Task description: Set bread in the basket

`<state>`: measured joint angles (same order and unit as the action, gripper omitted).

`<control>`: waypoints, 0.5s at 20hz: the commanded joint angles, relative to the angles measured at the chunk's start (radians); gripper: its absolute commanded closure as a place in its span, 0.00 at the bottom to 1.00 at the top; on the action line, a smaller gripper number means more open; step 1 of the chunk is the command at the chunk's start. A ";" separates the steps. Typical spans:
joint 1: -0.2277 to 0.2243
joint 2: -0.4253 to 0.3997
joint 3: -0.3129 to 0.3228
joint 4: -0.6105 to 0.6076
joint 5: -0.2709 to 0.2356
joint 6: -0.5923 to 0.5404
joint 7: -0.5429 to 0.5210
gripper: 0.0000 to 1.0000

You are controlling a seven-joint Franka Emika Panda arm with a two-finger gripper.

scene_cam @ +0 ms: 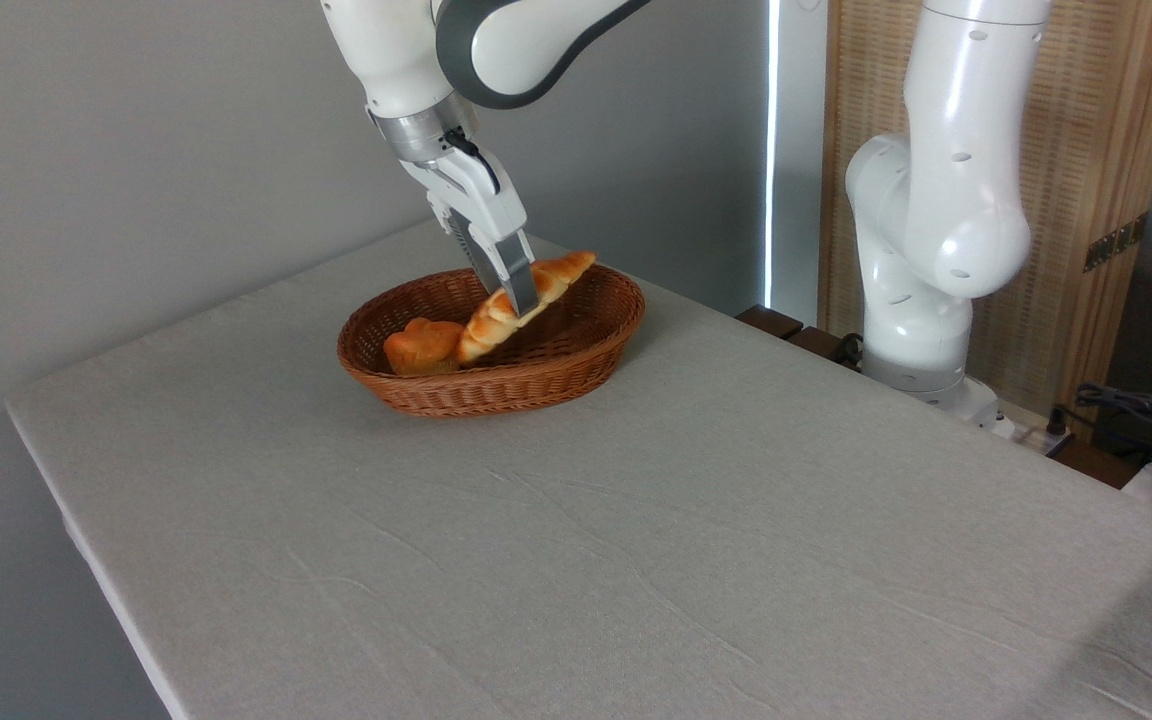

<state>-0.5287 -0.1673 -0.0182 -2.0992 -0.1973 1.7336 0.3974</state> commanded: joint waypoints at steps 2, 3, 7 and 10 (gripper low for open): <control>0.001 -0.008 0.003 -0.007 -0.021 0.001 -0.011 0.00; 0.001 -0.008 0.003 -0.007 -0.014 0.001 -0.008 0.00; 0.015 -0.014 0.007 0.034 0.067 0.000 0.012 0.00; 0.080 -0.011 0.015 0.125 0.154 0.000 0.043 0.00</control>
<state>-0.5097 -0.1716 -0.0125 -2.0583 -0.1076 1.7387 0.3929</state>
